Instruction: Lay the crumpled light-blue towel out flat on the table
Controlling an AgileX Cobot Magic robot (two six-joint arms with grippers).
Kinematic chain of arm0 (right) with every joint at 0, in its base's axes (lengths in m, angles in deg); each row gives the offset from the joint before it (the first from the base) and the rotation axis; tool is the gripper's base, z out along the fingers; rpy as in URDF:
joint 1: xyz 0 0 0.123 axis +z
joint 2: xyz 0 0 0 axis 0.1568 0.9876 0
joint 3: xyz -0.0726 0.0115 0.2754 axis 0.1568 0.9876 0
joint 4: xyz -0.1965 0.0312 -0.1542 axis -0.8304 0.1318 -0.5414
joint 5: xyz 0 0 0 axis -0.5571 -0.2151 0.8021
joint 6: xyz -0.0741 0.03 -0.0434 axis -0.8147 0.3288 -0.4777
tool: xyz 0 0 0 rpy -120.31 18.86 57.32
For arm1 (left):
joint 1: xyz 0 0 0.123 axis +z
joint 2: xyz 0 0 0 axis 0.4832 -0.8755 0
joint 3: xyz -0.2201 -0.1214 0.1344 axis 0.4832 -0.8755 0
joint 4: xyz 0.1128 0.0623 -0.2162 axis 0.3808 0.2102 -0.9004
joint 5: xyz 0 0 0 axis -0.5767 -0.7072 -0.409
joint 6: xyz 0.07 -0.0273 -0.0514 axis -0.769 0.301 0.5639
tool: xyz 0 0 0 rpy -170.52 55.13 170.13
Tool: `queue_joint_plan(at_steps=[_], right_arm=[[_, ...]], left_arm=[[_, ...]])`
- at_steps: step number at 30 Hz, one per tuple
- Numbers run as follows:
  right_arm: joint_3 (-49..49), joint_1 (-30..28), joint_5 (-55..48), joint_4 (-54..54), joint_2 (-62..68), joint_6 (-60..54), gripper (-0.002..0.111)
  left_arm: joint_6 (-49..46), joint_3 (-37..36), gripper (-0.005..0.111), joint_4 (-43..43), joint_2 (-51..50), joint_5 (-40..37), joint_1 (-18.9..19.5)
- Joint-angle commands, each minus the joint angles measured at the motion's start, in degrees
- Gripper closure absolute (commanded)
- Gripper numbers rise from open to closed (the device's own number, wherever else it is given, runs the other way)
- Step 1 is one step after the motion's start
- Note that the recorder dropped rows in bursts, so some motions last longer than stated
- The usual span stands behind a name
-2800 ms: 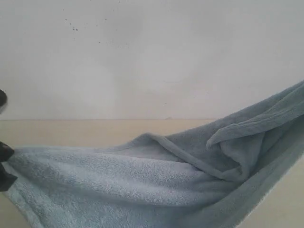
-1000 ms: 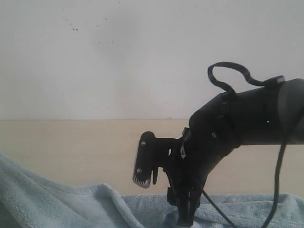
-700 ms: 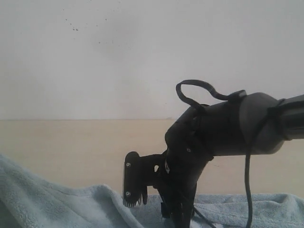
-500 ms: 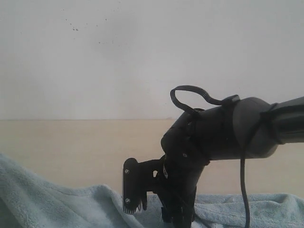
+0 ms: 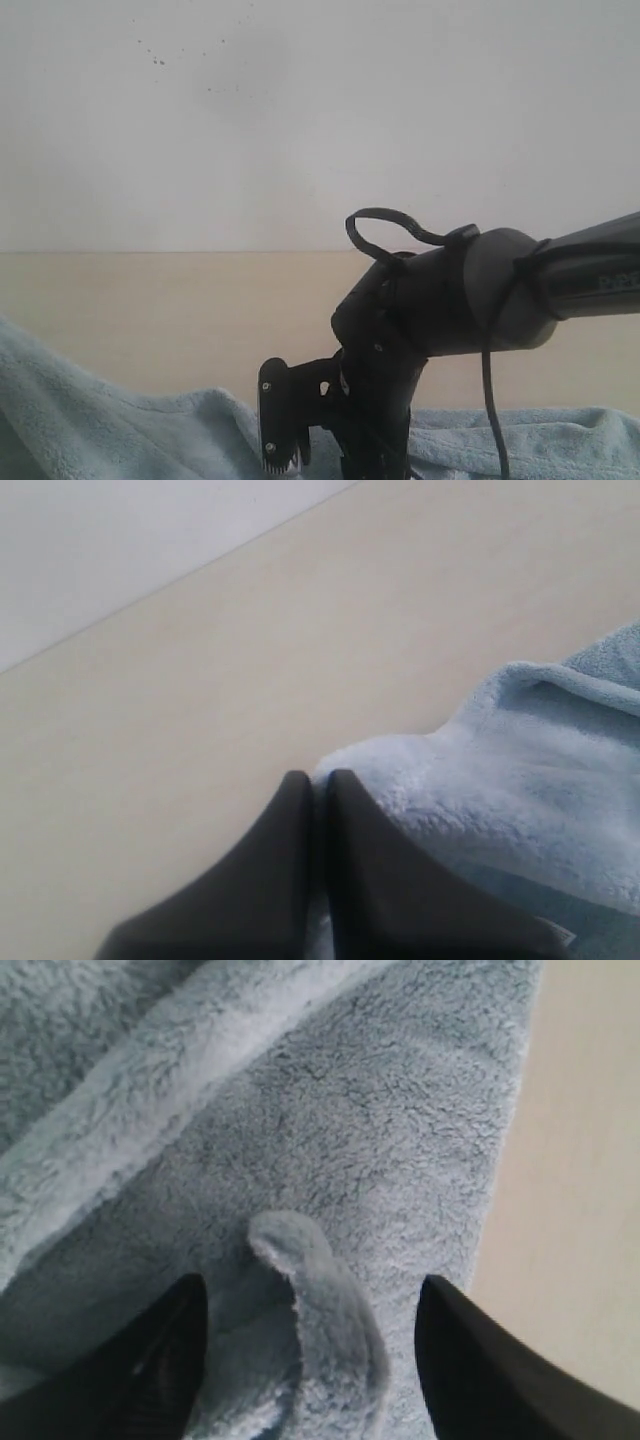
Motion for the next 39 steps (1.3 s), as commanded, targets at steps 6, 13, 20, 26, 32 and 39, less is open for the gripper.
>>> queue_joint_plan(at_steps=[6,13,20,26,32,39], right_arm=[[-0.34,0.12,3.66,0.13,0.97,-0.94,0.074],[-0.34,0.12,6.04,-3.6,0.97,7.6,0.107],[-0.34,-0.18,3.28,-22.08,-1.41,33.17,0.107],[-0.34,-7.49,0.67,-25.97,-11.33,45.94,0.107],[-0.34,-20.12,0.1,-23.25,-25.73,49.31,0.107],[-0.34,-32.32,-1.84,-18.74,-39.69,47.15,0.107]], left_arm=[[-0.07,-0.26,0.103,-0.52,-0.05,0.95,-0.03],[-0.07,-0.26,0.103,-0.52,-0.05,0.95,-0.03],[-0.07,-0.26,0.103,-0.52,-0.05,0.63,-0.03],[-0.86,-0.26,0.103,-0.41,-0.05,-1.46,-0.03],[-0.86,-0.26,0.103,-0.41,0.21,-4.1,-0.03],[-0.86,-0.15,0.103,-0.41,3.37,-6.43,-0.03]])
